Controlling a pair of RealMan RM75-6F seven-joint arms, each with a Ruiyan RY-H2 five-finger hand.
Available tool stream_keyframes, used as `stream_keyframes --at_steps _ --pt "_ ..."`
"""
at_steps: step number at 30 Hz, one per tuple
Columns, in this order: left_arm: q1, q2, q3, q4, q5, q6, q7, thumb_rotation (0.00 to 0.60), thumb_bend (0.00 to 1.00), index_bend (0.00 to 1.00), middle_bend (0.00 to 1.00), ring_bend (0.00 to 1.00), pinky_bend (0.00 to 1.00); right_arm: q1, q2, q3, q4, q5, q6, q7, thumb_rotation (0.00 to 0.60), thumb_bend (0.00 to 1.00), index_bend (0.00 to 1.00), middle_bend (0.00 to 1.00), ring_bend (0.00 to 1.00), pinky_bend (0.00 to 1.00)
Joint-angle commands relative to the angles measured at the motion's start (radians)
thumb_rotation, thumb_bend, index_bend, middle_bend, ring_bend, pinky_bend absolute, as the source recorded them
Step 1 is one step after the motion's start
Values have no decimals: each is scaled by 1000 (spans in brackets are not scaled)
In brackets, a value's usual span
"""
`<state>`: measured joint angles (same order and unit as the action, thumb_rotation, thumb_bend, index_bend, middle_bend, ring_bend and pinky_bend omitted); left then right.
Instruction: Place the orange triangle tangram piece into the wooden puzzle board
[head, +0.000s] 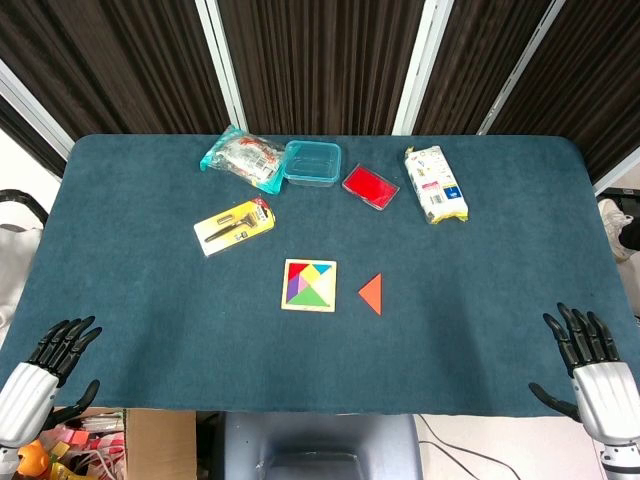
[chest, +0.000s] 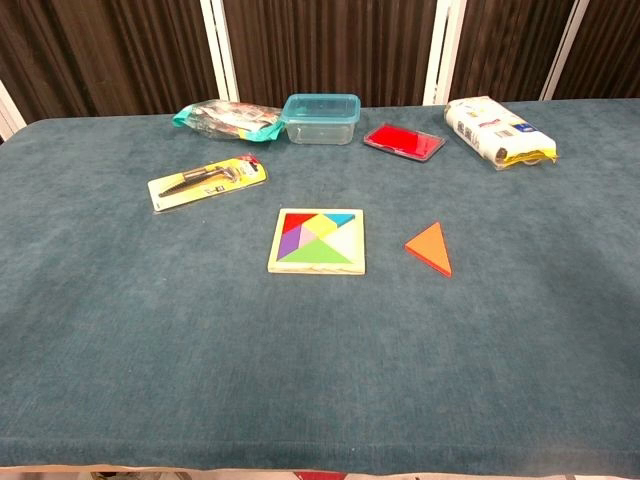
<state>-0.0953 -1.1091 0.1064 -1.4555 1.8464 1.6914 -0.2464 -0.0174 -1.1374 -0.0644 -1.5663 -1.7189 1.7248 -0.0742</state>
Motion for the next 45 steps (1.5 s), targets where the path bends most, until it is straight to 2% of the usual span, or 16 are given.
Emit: stream_keyframes --at_steps 1,5,8,10,12,15,17,21,26,39,45 --pt "-1 0 0 2 1 0 -2 600 459 0 0 0 90 10 -3 5 -2 -1 -26 -14 600 133 0 0 0 0" --pt "-2 -6 -5 9 -4 2 -10 600 459 0 0 0 90 74 -11 28 -1 -15 -114 -43 600 134 0 0 0 0" --pt "-7 -2 -7 3 -7 -3 -18 600 459 0 0 0 90 172 -14 69 1 -28 -231 -92 600 133 0 0 0 0" --pt "-11 -5 -11 3 -12 -11 -14 600 458 0 0 0 90 260 -10 103 -9 -22 -347 -122 600 133 2 0 0 0" --pt "-11 -8 -10 6 -14 -16 -9 600 458 0 0 0 90 350 -10 136 -16 0 -477 -150 600 134 32 0 0 0" --pt "-13 -10 -11 6 -21 -26 -4 600 458 0 0 0 90 467 -37 190 0 48 -632 -193 600 156 136 0 0 0" --pt "-15 -11 -13 6 -29 -33 -4 600 457 0 0 0 90 525 -71 216 30 76 -700 -211 600 192 211 0 0 0" --pt "-19 -11 -22 2 -52 -48 -1 600 457 0 0 0 91 631 -145 248 100 134 -829 -258 600 227 276 0 0 0" --pt "-19 -13 -26 1 -59 -51 2 600 458 0 0 0 91 719 -226 254 208 155 -908 -243 600 326 345 0 0 0" --pt "-19 -14 -26 -1 -58 -50 4 600 457 0 0 0 91 801 -317 184 335 187 -1001 -298 600 355 366 0 0 0" --pt "-20 -13 -27 0 -55 -48 -2 600 458 0 0 0 91 824 -368 177 381 217 -1017 -304 600 359 376 0 0 0"
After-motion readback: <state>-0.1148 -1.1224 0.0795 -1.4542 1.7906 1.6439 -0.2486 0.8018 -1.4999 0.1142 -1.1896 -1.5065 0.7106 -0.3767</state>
